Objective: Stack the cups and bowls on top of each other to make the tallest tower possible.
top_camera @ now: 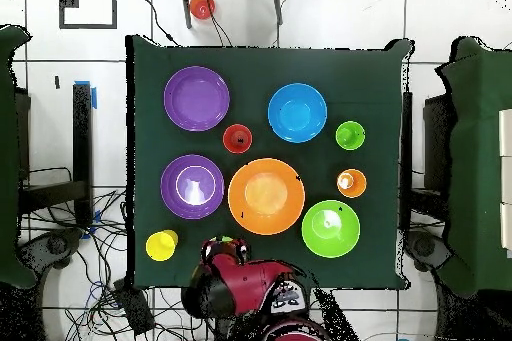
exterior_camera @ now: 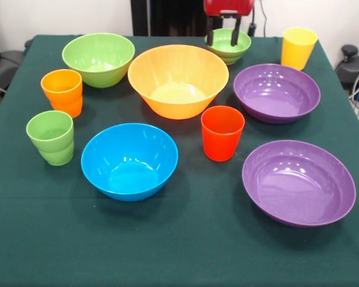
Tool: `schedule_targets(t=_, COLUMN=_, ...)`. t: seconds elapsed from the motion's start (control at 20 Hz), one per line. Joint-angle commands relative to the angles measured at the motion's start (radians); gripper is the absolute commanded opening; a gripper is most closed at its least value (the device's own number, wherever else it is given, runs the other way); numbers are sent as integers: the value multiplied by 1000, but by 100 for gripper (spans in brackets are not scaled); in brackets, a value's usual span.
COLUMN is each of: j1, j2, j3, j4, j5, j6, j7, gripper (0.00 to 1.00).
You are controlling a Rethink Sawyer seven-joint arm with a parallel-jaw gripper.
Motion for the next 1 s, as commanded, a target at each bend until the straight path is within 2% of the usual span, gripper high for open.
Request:
schedule_targets(t=0.05, j1=-93, j2=63, j3=96, j4=-33, j5=-113, j6=76, j7=26, gripper=100)
schedule_targets(t=0.25, j1=-148, j2=5, j3=123, j4=-7, j5=-139, j6=154, j7=11, gripper=100)
schedule_targets(t=0.65, j1=-195, j2=67, j3=106, j4=-81, j5=-201, j6=165, j7=-11, gripper=100)
schedule_targets(t=0.75, j1=-191, j2=68, j3=89, j4=-79, j5=-211, j6=162, j7=-3, gripper=100)
schedule_targets(t=1.0, j1=-116, j2=111, j3=35, j4=-110, j5=-195, j6=126, j7=44, gripper=100)
